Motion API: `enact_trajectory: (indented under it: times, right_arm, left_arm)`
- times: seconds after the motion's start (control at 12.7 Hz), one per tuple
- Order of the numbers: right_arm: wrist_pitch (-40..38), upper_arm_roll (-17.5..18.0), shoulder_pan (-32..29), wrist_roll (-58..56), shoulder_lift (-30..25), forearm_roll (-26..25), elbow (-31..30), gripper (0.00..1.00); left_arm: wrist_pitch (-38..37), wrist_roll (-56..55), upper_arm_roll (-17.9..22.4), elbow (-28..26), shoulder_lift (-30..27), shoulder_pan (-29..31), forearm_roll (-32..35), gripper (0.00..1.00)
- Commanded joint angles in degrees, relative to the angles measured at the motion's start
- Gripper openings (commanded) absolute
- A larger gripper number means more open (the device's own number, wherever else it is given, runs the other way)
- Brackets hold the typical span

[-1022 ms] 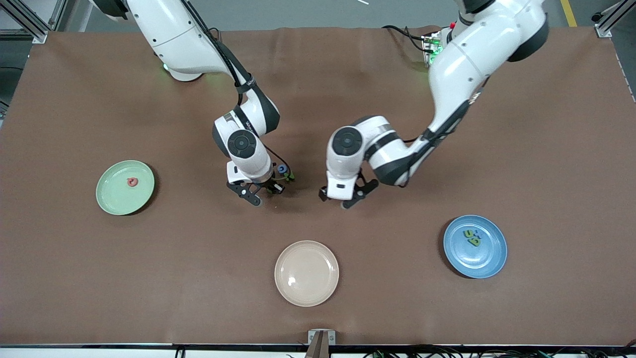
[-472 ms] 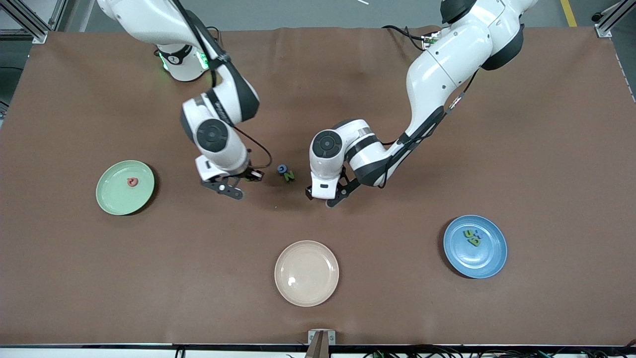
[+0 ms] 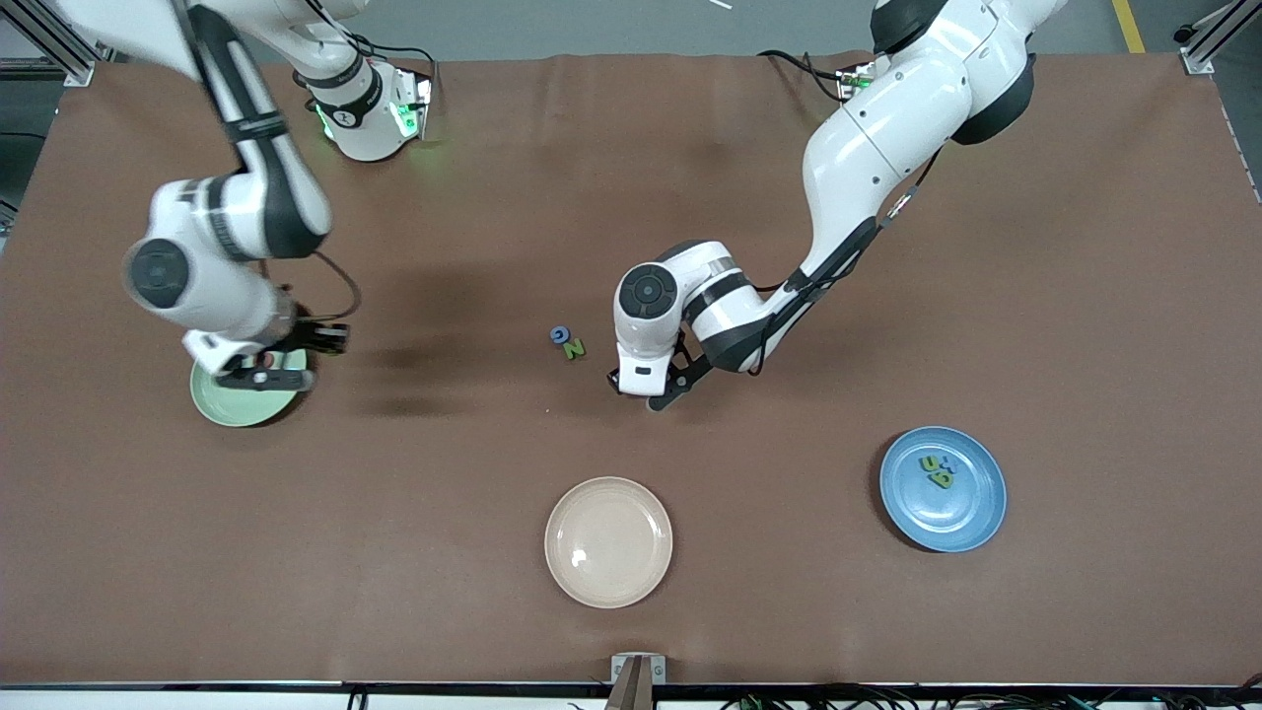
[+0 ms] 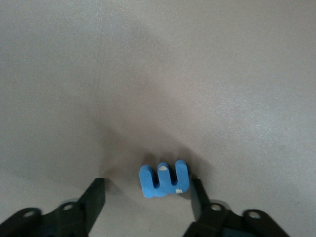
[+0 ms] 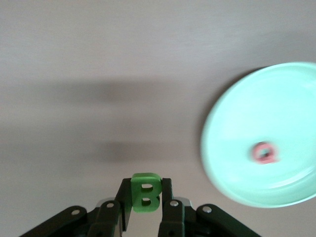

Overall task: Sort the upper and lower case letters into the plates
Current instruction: 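Place the B in the green plate with the right gripper and release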

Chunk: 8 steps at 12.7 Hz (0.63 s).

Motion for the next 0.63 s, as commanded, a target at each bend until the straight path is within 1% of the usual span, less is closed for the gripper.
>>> enact_trajectory:
  times: [0.0, 0.16, 0.24, 0.31, 0.39, 0.47, 0.55]
  right_arm:
    - [2.95, 1.38, -6.78, -11.53, 1.04, 0.21, -1.59, 0.09]
    - [7.68, 1.38, -10.83, -20.14, 4.63, 0.21, -1.41, 0.09]
    - [10.84, 1.47, -11.98, -22.96, 6.91, 0.21, -1.32, 0.09]
    - [13.22, 1.47, -12.51, -23.6, 8.85, 0.21, -1.24, 0.09]
    - [15.24, 1.47, -12.43, -23.61, 10.44, 0.3, -1.15, 0.09]
    - [16.05, 1.47, -12.34, -23.61, 11.32, 0.39, -1.06, 0.09]
    - [16.14, 1.55, -12.16, -23.61, 11.76, 0.47, -0.89, 0.1]
  left_arm:
    - [-0.62, -0.3, 0.0, 1.56, 0.67, -0.09, -0.81, 0.63]
    - [-0.62, -0.3, 0.0, 1.56, 0.67, 0.17, -0.81, 0.53]
    - [-0.62, -0.3, 0.0, 1.56, 0.67, 0.17, -0.81, 0.46]
    - [-0.62, 0.05, 0.0, 1.56, 0.49, 0.35, -0.81, 0.28]
    - [-0.62, 0.14, 0.0, 1.56, 0.23, 0.52, -0.81, 0.13]
    - [-0.71, 0.14, 0.0, 1.56, -0.47, 1.05, -0.72, 0.01]
    - [-1.06, 0.14, -0.08, 1.56, -1.61, 2.27, -0.72, 0.0]
